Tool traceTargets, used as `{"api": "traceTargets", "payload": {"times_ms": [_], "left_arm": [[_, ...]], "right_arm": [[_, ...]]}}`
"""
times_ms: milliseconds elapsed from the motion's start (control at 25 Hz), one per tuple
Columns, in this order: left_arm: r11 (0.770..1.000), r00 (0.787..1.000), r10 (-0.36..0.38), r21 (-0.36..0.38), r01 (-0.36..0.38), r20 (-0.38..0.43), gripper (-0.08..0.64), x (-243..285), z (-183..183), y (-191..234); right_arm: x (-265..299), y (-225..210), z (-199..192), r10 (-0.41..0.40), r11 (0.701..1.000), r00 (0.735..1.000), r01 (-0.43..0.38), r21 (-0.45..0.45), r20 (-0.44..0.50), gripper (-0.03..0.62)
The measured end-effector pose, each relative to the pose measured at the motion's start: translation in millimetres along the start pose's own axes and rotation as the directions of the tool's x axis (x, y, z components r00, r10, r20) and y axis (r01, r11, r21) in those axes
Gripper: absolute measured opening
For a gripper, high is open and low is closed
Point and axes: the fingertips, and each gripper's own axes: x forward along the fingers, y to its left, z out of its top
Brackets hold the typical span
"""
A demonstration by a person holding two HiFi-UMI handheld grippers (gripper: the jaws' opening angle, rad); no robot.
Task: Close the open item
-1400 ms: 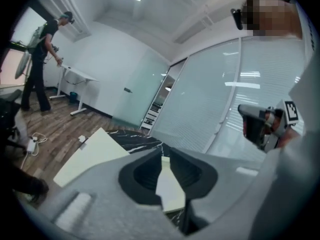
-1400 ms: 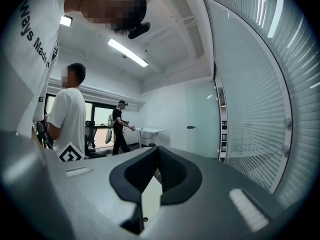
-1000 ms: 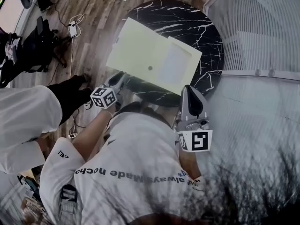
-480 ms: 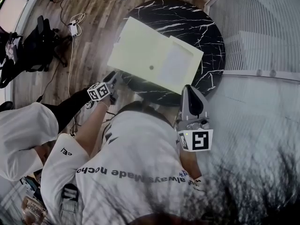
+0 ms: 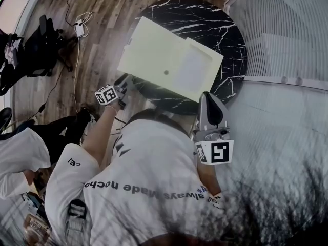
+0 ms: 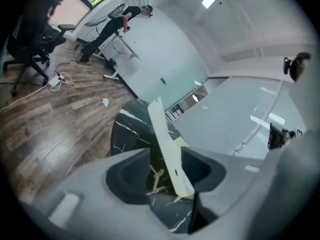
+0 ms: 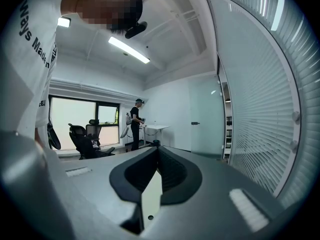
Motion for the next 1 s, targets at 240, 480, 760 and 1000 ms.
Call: {"api": "traceTargets", "payload": {"times_ms": [240,480,760,1000], "left_arm": [[0.999,1.0,0.006,0.046,-0.006,-0.005,0.123,9,5,-6],[0.985,0.999,0.04,0.166,-0.038,-0.011,0.054,9,10,-19],[0.935,0.999,0.049,0.352,-0.042,-0.012,0.034,9,11,-58],[0.859,0.999,-0.001,0.511,0.023,-0.043,0.028,14,7,-110]], "right_arm": [[3,0,0,0.005,1.0,1.0,-0.005,-0.005,-0.007,0.0],[3,-2,0,0.006,1.0,1.0,-0.006,-0.004,-0.004,0.001],[-3,-7,-2,-0.004,1.0,1.0,0.004,0.003,-0.001,0.0],[-10,-14,-3,-0.019,1.0,1.0,0.019,0.015,0.0,0.001]]}}
